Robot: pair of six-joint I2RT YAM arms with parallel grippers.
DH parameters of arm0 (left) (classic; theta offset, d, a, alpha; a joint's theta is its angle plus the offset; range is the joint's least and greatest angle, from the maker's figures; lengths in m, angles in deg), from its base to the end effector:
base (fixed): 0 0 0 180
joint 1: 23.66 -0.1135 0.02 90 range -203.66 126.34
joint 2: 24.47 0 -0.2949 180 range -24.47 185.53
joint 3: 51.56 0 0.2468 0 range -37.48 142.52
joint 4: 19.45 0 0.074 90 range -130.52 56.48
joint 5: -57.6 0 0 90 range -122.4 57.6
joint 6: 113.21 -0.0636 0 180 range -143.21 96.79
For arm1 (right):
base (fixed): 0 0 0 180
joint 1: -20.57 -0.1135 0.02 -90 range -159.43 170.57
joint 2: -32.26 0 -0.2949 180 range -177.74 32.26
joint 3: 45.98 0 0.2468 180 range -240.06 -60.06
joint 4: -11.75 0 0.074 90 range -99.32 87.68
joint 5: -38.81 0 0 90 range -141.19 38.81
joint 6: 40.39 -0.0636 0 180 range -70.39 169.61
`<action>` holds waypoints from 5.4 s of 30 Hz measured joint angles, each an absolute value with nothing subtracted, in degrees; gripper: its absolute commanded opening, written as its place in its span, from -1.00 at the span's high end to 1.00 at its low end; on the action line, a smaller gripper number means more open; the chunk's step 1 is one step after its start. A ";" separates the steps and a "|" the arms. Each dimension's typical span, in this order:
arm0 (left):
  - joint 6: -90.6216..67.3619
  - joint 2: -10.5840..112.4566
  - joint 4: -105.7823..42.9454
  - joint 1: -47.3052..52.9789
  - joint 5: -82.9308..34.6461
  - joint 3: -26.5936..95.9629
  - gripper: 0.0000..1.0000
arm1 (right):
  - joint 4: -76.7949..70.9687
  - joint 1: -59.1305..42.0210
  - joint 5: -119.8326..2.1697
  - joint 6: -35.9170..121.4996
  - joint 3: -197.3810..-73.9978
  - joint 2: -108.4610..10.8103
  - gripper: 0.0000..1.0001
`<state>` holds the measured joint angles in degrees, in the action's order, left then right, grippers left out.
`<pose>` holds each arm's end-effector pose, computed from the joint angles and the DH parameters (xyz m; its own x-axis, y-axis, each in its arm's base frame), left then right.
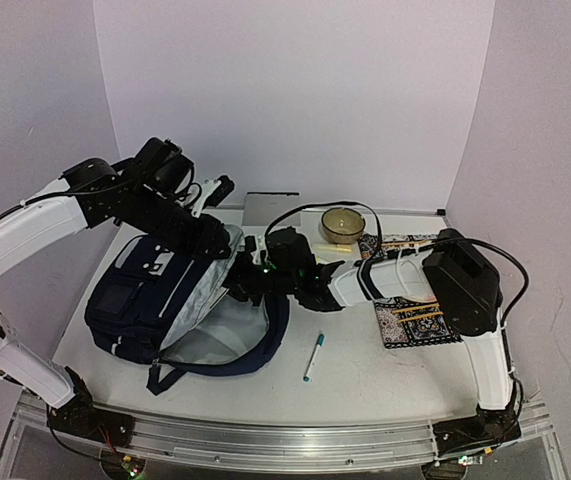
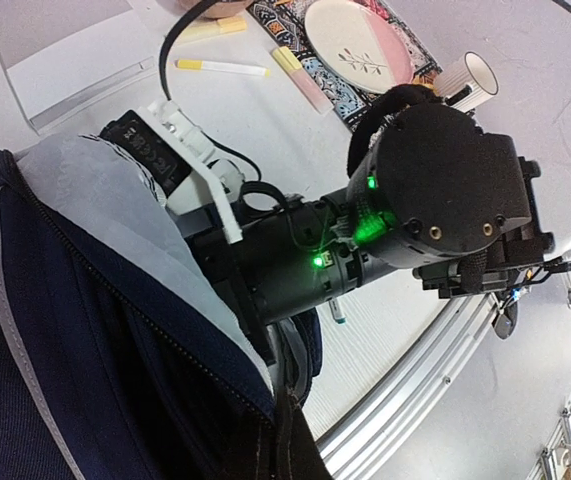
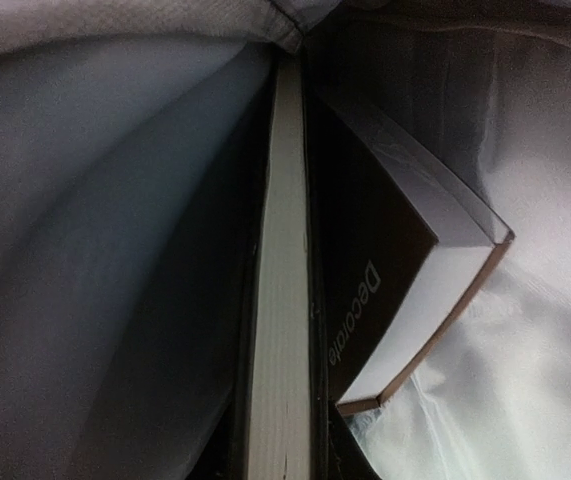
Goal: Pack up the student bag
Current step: Place the book in the largest pocket of the bag, then move the book to the center of the board.
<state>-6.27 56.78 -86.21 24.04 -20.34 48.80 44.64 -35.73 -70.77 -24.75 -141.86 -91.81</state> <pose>0.1921 -0.2309 0.3851 -0.7142 0.3615 -0.5994 0.6376 0.6893 -0.3440 0.2798 0.4579 0.2522 -0.9210 0.2542 -0.2951 -0.3051 0.0004 0.9523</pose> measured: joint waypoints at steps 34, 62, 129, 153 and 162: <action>-3.42 50.73 -90.65 25.20 -37.23 44.18 1.00 | 25.79 -37.32 -66.51 -8.44 -149.13 -92.09 -0.16; -0.69 50.86 -86.92 25.32 -38.49 36.99 0.96 | 18.13 -37.30 -48.43 4.02 -129.98 -68.91 -0.39; 5.11 115.71 -54.58 3.17 -31.79 79.58 -0.26 | 10.65 -22.48 -47.10 16.59 -117.66 -57.19 -0.73; 2.50 98.60 -46.49 6.00 -23.50 48.09 0.44 | 11.18 -22.48 -49.09 16.74 -119.67 -58.91 -0.72; 2.69 92.22 -47.03 11.41 -22.31 39.60 0.44 | 13.89 -22.48 -52.84 13.95 -120.31 -63.61 -0.70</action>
